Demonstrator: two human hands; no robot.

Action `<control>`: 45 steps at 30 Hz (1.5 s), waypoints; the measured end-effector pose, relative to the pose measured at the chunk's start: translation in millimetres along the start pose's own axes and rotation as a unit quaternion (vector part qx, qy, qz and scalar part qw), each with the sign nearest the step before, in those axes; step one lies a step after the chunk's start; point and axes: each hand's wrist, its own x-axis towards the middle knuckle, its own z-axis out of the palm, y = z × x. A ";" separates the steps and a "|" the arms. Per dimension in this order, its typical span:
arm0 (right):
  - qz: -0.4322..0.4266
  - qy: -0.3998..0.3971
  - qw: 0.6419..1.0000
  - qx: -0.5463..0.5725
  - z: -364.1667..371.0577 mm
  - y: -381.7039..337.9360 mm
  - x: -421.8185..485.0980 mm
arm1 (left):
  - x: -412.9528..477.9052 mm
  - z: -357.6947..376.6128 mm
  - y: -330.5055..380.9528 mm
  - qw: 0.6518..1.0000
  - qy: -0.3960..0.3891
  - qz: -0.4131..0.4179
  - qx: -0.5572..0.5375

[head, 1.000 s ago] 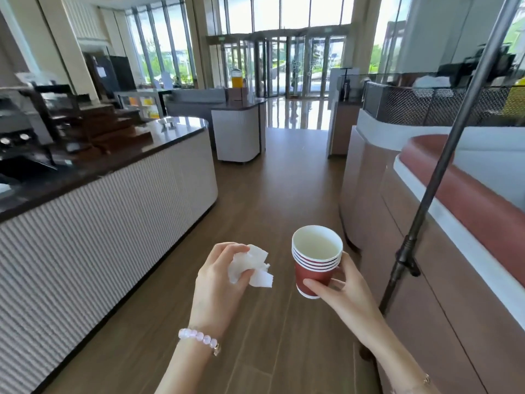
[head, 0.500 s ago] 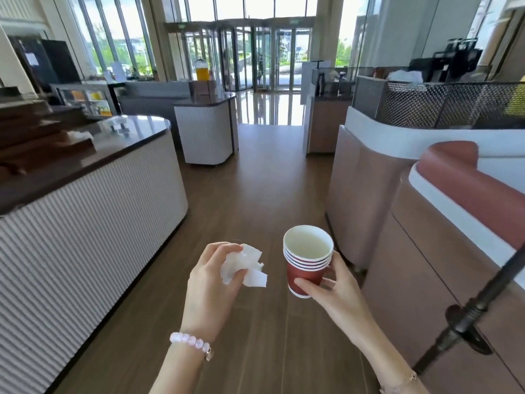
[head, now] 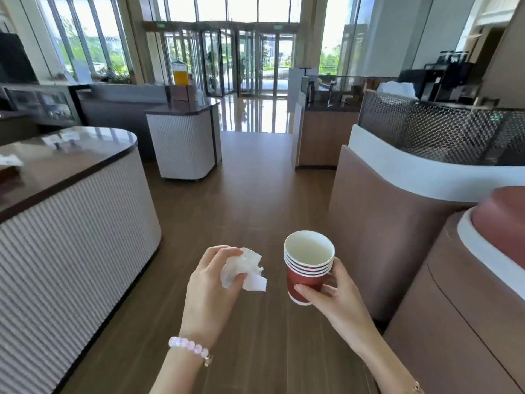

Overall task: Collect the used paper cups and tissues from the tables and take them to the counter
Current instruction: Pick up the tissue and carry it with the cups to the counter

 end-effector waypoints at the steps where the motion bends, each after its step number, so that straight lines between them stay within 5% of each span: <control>1: 0.001 0.005 1.000 0.000 4.1 5.0 21.6 | 20.8 8.0 -11.3 1.000 -0.002 0.003 -0.003; 24: 0.020 0.132 0.991 -0.013 66.0 77.1 553.3 | 535.5 209.1 -214.0 0.991 -0.096 0.070 -0.066; 45: 0.027 0.212 0.976 -0.039 -32.5 146.1 1013.9 | 948.4 485.4 -294.1 0.981 -0.141 0.082 -0.108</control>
